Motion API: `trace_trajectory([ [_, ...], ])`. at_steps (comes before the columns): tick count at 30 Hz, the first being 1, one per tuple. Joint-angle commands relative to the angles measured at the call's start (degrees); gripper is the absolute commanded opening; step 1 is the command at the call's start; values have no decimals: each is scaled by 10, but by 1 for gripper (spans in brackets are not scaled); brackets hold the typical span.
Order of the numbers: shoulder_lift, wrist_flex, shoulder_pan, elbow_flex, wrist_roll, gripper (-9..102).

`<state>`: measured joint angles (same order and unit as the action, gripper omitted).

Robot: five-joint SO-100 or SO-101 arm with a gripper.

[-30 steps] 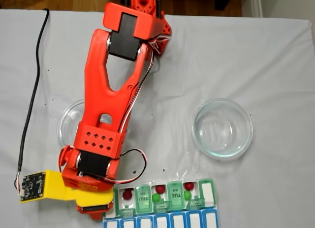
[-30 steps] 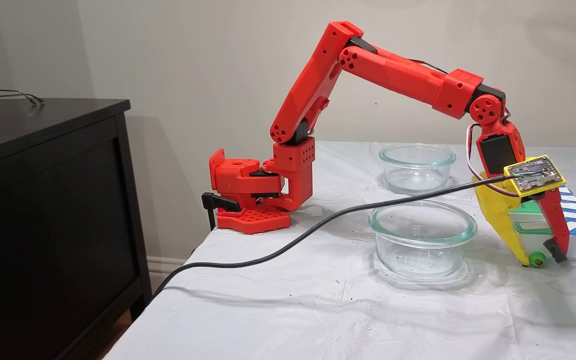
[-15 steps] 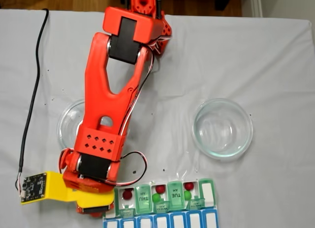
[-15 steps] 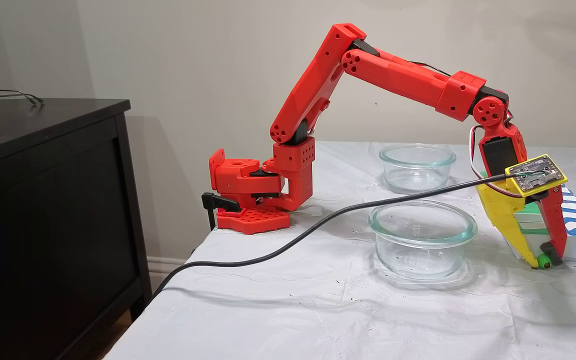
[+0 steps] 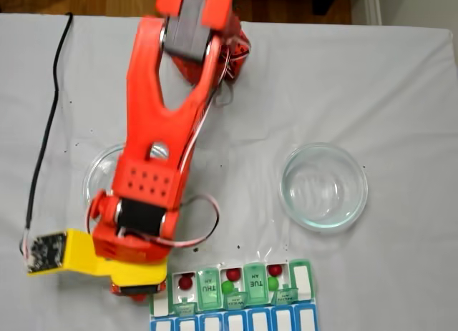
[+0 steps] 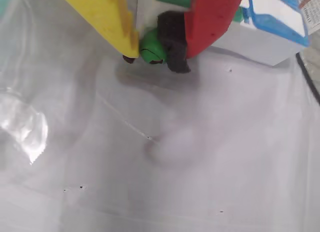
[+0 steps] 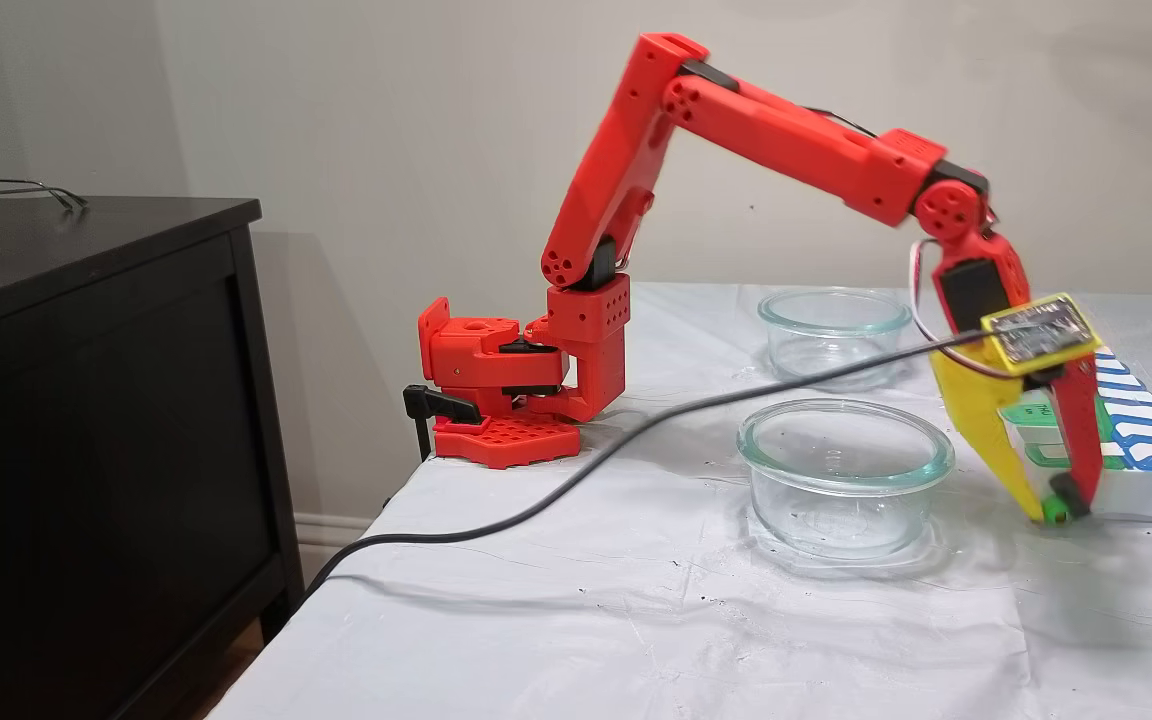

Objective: Sort medicines into box.

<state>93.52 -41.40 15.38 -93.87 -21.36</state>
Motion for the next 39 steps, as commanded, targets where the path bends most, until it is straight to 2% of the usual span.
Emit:
trace_trajectory([
  [1,171,11,-9,-16,4,0],
  [7,219,24,-22,-64,4,0],
  [17,178,-28,-68,-76,-16,0],
  [32,153,61,-86,-113,0,0],
  [39,148,128,-89,-136,4,0],
])
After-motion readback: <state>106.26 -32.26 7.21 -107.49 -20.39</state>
